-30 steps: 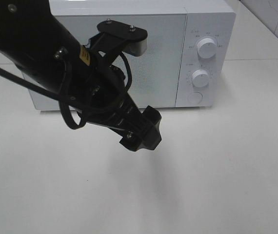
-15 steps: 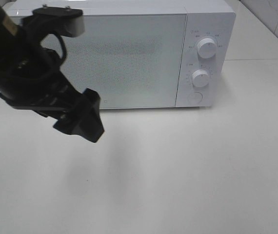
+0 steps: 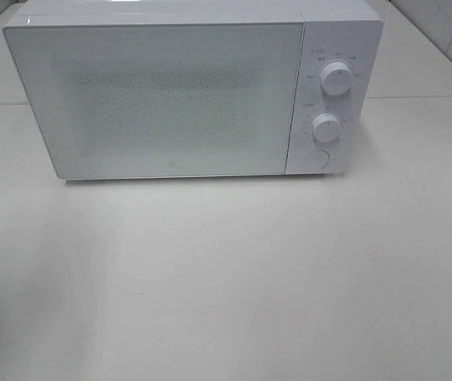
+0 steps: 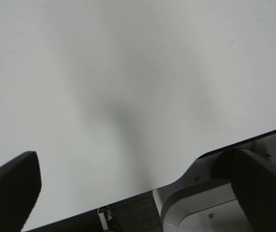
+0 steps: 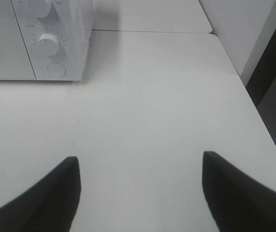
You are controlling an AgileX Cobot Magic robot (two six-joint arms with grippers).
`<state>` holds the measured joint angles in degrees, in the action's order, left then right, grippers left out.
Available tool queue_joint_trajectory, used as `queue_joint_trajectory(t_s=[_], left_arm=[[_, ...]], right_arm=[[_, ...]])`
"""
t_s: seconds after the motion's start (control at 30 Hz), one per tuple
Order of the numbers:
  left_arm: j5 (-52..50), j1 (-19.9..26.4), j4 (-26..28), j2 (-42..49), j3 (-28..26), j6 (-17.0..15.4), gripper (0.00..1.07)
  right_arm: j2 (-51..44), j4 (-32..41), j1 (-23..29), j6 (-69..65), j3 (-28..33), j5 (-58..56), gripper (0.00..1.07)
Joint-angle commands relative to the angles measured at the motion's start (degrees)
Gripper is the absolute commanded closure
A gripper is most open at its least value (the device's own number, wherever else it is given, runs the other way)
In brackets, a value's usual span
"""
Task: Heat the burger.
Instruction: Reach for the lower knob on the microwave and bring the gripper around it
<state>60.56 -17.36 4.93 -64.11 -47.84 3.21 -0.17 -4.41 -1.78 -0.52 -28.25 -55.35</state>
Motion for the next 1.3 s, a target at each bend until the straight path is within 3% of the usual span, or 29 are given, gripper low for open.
queue_joint_trajectory(t_s=[0.03, 0.4, 0.57, 0.7, 1.03, 1.1, 1.3], left_arm=[[1.03, 5.04, -1.6, 6.3, 4.13, -0.11, 0.06], [0.92, 15.41, -1.83, 22.06, 12.2, -0.11, 0.06], [0.92, 15.58, -2.58, 26.7, 13.52, 1.72, 0.06], [0.92, 15.58, -2.81, 30.6, 14.44, 7.62, 0.06], [-1.03, 15.58, -2.06, 35.64, 16.44, 7.85, 0.06], [-1.83, 15.58, -2.35, 40.16, 18.68, 8.19, 0.06], [-1.66, 15.58, -2.64, 44.75, 18.79, 8.31, 0.06]], right_arm=[[-1.66, -0.4, -0.11, -0.34, 0.17, 0.29, 0.37], [-1.66, -0.4, -0.11, -0.34, 0.17, 0.29, 0.37], [-1.66, -0.4, -0.11, -0.34, 0.17, 0.29, 0.37], [-1.66, -0.4, -0.11, -0.34, 0.17, 0.29, 0.37], [-1.66, -0.4, -0.11, -0.34, 0.17, 0.29, 0.37], [-1.66, -0.4, -0.11, -0.34, 0.17, 0.29, 0.37], [-1.66, -0.4, -0.11, -0.34, 0.17, 0.29, 0.37]])
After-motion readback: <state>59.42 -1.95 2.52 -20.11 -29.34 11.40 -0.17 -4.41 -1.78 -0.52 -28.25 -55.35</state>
